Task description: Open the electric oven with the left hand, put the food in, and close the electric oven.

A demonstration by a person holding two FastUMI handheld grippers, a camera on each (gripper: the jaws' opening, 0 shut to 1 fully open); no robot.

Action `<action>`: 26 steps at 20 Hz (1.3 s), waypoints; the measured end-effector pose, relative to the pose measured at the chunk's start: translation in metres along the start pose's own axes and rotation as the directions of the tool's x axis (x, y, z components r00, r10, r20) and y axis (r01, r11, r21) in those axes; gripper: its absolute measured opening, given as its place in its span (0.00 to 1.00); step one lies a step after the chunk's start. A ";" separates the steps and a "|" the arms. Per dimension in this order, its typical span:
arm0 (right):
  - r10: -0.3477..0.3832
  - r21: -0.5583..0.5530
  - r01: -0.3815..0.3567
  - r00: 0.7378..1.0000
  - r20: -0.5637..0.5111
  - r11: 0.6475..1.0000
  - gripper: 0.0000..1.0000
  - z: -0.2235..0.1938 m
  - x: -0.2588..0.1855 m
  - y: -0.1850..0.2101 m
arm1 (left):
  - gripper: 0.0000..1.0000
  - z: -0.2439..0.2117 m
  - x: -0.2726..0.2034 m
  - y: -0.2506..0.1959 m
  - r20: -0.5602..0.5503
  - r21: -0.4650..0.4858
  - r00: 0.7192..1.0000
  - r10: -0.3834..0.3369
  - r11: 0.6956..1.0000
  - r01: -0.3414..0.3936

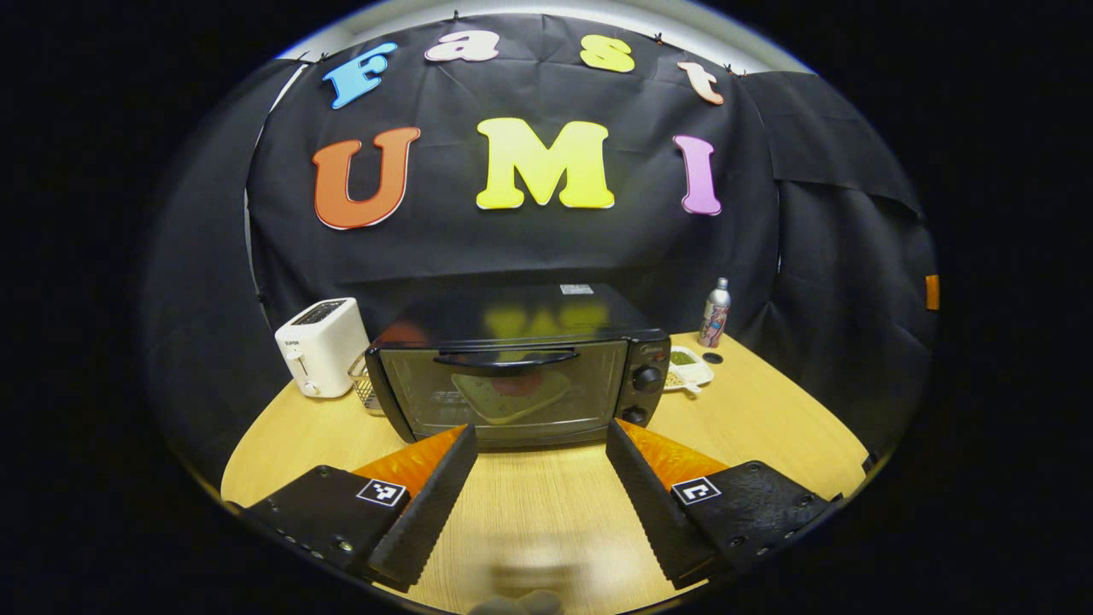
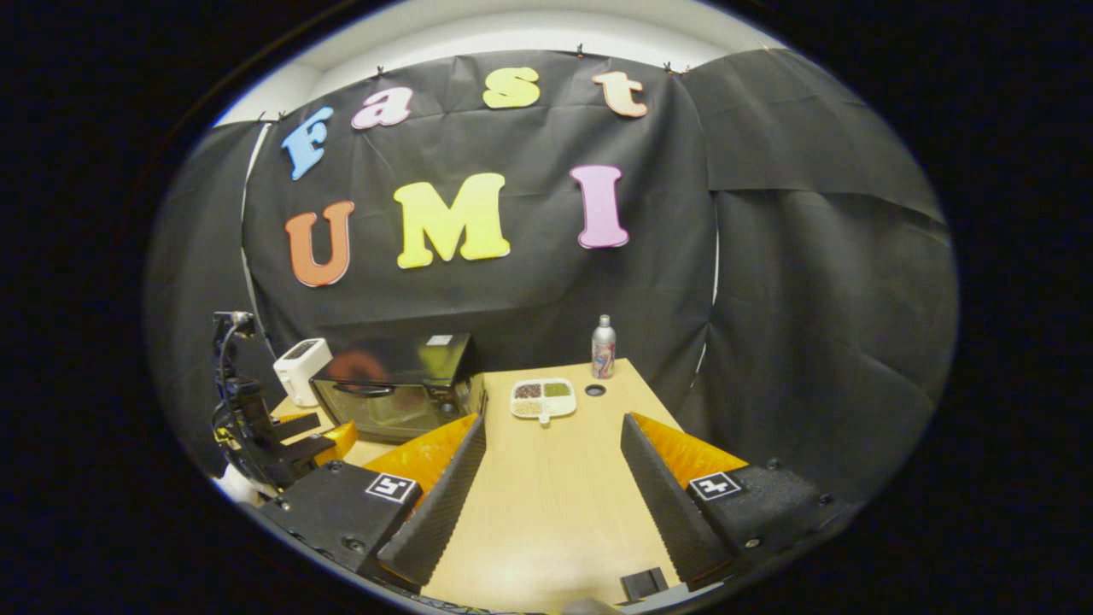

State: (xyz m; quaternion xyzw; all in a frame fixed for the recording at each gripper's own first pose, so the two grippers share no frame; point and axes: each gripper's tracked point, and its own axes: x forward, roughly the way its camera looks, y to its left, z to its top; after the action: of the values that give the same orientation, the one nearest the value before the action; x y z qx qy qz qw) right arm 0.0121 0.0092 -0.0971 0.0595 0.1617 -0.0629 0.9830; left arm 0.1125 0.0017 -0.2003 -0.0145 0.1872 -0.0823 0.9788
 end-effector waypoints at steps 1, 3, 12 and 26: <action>0.009 -0.009 -0.009 1.000 0.008 1.000 0.96 0.002 -0.002 0.002 | 0.97 0.005 -0.010 0.000 0.014 -0.004 1.000 0.004 1.000 -0.004; 0.040 -0.007 -0.040 0.999 0.026 0.999 0.96 0.008 -0.012 0.008 | 0.97 0.019 -0.035 0.000 0.037 -0.019 0.999 0.014 1.000 -0.014; 0.143 0.012 -0.147 0.979 0.148 0.989 0.96 0.058 -0.064 -0.030 | 0.97 0.112 -0.165 -0.029 0.228 0.003 0.967 0.117 0.993 -0.121; 0.181 -0.071 -0.168 0.949 0.257 0.983 0.96 0.063 -0.131 -0.086 | 0.96 0.118 -0.275 -0.069 0.322 -0.034 0.922 0.217 0.975 -0.218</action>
State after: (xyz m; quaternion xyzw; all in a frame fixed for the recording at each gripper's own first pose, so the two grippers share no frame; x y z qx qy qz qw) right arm -0.1038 -0.0702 -0.0038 0.0411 0.0256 0.0207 0.9986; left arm -0.1068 -0.0205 0.0139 -0.0059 0.0247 0.0301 0.9992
